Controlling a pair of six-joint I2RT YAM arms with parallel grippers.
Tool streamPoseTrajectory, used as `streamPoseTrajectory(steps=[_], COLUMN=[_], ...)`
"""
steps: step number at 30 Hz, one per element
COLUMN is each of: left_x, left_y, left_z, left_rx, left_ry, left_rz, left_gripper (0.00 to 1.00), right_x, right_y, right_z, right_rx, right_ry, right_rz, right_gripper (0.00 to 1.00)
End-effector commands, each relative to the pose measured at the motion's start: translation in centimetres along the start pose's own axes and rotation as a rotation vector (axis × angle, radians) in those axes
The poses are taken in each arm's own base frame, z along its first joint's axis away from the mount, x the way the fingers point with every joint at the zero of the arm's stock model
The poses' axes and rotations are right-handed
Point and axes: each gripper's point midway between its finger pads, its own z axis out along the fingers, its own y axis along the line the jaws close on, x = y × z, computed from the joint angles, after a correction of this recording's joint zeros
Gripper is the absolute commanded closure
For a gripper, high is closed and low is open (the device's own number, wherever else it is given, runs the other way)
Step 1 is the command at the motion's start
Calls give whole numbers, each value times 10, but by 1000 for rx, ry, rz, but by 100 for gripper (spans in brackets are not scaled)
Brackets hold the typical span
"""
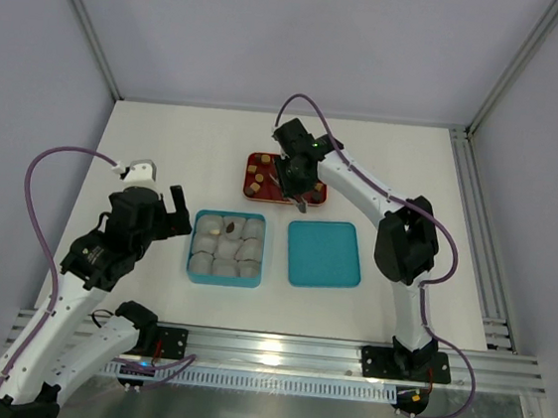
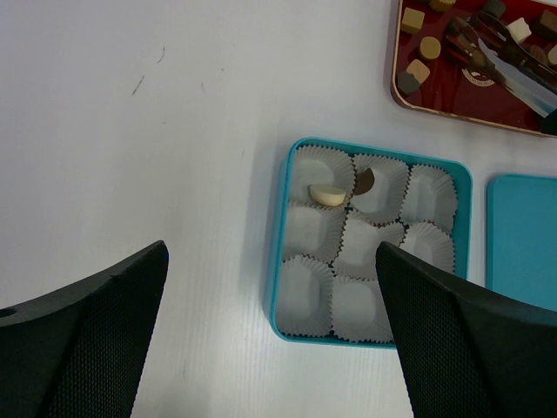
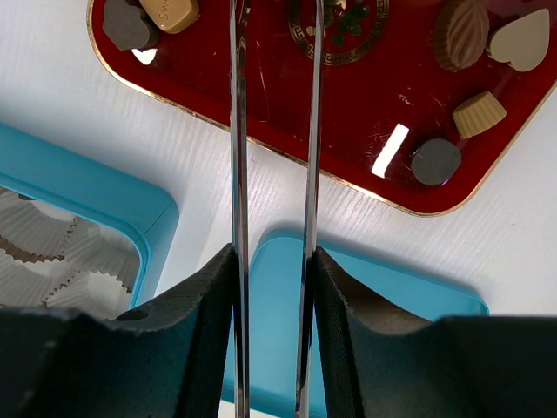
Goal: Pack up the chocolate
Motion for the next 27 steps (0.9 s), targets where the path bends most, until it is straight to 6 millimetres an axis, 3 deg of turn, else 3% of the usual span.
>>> streamPoseTrajectory(steps=[1, 15, 27], left_x=[-8, -7, -8], left_y=[-4, -4, -3], left_z=[0, -1, -1], left_rx=[11, 11, 11], left_ry=[-25, -23, -26], left_rz=[-15, -15, -17], left_gripper=[0, 0, 0], right_x=[-21, -19, -28], right_y=[2, 0, -5], right_z=[-14, -19, -57], right_rx=[-18, -14, -18], right_ry=[-58, -59, -125], right_rz=[-1, 6, 26], right_gripper=[59, 70, 71])
